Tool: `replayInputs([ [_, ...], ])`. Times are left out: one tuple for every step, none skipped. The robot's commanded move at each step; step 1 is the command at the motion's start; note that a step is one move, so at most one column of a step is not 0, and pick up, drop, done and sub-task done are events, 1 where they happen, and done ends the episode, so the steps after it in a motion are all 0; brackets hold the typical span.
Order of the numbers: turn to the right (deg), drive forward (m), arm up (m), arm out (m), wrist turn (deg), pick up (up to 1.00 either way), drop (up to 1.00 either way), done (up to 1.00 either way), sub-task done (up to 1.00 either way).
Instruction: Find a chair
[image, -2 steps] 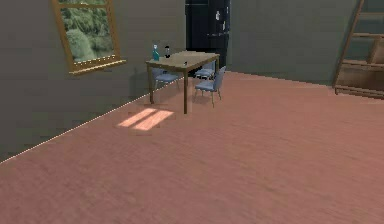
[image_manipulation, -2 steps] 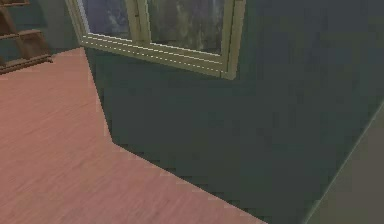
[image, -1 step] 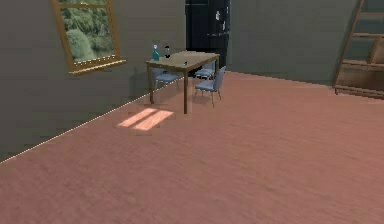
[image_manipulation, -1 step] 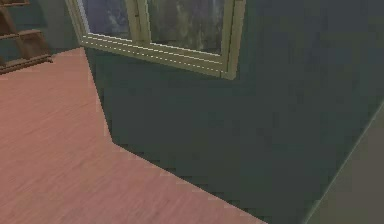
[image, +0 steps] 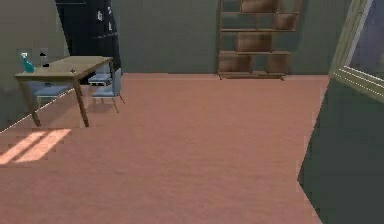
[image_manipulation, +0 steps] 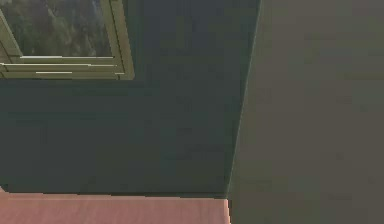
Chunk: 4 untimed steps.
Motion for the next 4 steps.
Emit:
replayInputs([
  [0.0,0.35,0.00,0.00,0.0,0.00,0.00,0.00,0.00],
  [-9.0,0.00,0.00,0.00,0.0,0.00,0.00,0.00,0.00],
  [0.0,1.00,0.00,0.00,0.0,0.00,0.00,0.00,0.00],
  [0.0,1.00,0.00,0.00,0.0,0.00,0.00,0.00,0.00],
])
